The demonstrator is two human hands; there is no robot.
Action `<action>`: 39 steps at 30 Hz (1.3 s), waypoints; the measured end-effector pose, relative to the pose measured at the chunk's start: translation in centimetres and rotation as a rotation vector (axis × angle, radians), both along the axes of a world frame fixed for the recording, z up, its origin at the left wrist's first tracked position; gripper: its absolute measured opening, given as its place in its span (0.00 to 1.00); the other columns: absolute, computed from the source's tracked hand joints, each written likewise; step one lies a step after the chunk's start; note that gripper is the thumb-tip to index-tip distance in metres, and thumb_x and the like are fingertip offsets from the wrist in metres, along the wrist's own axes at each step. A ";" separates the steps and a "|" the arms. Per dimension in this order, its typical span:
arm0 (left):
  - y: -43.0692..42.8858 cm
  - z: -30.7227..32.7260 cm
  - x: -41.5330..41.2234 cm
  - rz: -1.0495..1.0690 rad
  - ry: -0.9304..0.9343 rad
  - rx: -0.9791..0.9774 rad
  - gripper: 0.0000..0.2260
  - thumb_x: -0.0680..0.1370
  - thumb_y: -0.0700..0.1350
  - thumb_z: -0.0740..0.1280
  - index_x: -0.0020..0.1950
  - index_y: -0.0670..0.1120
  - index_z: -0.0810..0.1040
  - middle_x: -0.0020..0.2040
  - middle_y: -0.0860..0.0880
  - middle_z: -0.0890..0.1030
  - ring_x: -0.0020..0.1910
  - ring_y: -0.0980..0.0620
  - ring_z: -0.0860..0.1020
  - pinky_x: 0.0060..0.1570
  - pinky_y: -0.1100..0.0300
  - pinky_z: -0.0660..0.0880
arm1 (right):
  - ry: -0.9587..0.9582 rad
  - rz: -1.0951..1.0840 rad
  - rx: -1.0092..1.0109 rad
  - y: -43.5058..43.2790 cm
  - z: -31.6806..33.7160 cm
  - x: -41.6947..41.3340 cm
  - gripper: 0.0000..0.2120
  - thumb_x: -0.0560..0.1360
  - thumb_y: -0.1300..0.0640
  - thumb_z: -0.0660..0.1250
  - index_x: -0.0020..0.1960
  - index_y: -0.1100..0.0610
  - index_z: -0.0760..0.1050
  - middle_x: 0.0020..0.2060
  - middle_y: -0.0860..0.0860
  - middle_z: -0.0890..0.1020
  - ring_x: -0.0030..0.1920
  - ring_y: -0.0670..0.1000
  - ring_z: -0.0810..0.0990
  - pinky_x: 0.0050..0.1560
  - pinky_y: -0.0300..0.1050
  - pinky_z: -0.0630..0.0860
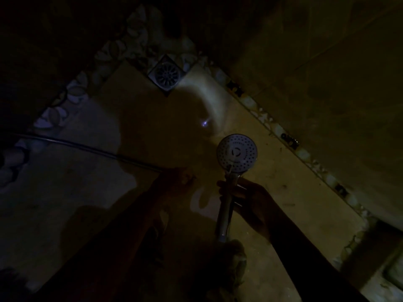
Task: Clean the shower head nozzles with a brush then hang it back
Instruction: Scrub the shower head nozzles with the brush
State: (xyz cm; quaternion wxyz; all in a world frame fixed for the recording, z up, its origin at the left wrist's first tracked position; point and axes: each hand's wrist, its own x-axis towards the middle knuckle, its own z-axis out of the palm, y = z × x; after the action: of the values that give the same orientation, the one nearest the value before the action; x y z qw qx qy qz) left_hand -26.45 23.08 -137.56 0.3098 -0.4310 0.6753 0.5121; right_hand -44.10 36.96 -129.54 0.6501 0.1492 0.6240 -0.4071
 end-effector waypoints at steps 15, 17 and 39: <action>-1.6 29.6 -3.1 0.675 0.342 0.489 0.02 0.76 0.42 0.73 0.46 0.48 0.85 0.38 0.50 0.88 0.37 0.52 0.86 0.34 0.60 0.82 | 0.270 0.073 -0.320 -6.8 25.4 -2.0 0.10 0.73 0.69 0.70 0.52 0.60 0.84 0.53 0.60 0.86 0.56 0.59 0.83 0.60 0.54 0.77; -1.5 35.3 -2.7 0.636 0.418 0.452 0.05 0.77 0.38 0.72 0.48 0.48 0.84 0.39 0.51 0.87 0.38 0.55 0.86 0.35 0.61 0.81 | 0.291 0.085 -0.404 -7.4 30.6 -2.0 0.11 0.70 0.69 0.71 0.52 0.66 0.83 0.50 0.64 0.83 0.54 0.61 0.80 0.59 0.57 0.74; -3.3 88.0 5.0 0.544 0.969 -0.182 0.09 0.75 0.34 0.74 0.54 0.42 0.81 0.39 0.54 0.84 0.41 0.60 0.80 0.40 0.68 0.75 | 0.643 0.547 -0.969 -12.3 84.9 3.7 0.09 0.68 0.60 0.76 0.45 0.62 0.81 0.42 0.57 0.82 0.45 0.55 0.82 0.51 0.53 0.79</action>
State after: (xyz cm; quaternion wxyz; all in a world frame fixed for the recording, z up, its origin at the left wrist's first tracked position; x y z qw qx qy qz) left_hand -21.44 19.74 -49.54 -0.2171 -0.3301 0.6464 0.6528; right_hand -40.36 24.63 -44.68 0.5045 -0.4556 0.5487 -0.4866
